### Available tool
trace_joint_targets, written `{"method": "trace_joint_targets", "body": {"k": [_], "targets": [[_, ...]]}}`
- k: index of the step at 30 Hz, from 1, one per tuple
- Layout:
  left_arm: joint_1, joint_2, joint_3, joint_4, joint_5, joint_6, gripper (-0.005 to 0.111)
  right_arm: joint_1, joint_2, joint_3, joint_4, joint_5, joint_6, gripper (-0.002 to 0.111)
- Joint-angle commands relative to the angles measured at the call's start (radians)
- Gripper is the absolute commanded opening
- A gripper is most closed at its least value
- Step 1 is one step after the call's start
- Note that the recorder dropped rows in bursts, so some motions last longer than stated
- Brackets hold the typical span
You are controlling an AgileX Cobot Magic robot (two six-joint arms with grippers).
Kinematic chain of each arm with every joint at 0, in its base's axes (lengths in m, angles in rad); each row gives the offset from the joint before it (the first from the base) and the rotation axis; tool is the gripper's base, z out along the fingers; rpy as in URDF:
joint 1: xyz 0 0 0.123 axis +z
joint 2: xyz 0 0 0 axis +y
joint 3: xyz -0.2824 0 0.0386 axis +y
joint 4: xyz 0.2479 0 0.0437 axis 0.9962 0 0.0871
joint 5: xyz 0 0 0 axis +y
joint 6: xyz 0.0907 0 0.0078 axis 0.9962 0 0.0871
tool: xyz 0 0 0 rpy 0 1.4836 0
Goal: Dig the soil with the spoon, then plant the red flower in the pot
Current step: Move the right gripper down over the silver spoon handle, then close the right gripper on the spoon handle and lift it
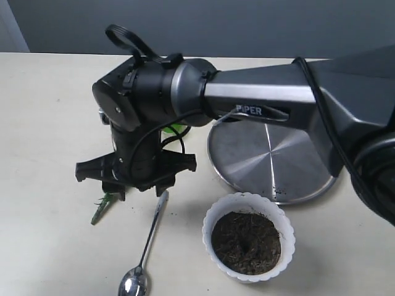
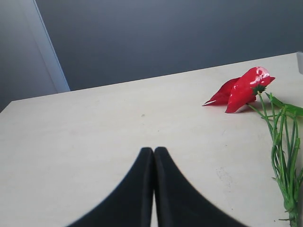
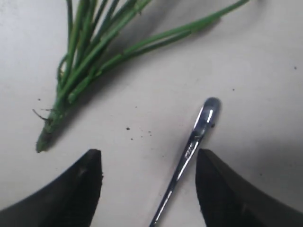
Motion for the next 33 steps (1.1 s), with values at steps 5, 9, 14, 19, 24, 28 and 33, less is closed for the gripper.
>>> {"method": "trace_joint_targets", "body": {"k": [5, 9, 14, 19, 24, 28, 33], "targets": [[0.003, -0.007, 0.002, -0.001, -0.008, -0.002, 0.0, 0.034, -0.03, 0.04, -0.092, 0.008, 0.093, 0.057], [0.003, -0.007, 0.002, -0.001, -0.008, -0.002, 0.0, 0.042, -0.032, 0.068, -0.12, -0.01, 0.136, 0.057], [0.003, -0.007, 0.002, -0.001, -0.008, -0.002, 0.0, 0.042, -0.035, 0.146, -0.112, -0.079, 0.182, 0.057], [0.003, -0.007, 0.002, -0.001, -0.008, -0.002, 0.0, 0.042, -0.035, 0.165, -0.082, -0.124, 0.185, 0.057], [0.003, -0.007, 0.002, -0.001, -0.008, -0.002, 0.0, 0.042, -0.032, 0.165, -0.081, -0.133, 0.19, 0.057], [0.003, -0.007, 0.002, -0.001, -0.008, -0.002, 0.0, 0.041, -0.024, 0.165, -0.081, -0.131, 0.192, 0.057], [0.003, -0.007, 0.002, -0.001, -0.006, -0.002, 0.0, 0.039, -0.021, 0.169, -0.081, -0.133, 0.214, 0.057]]}}
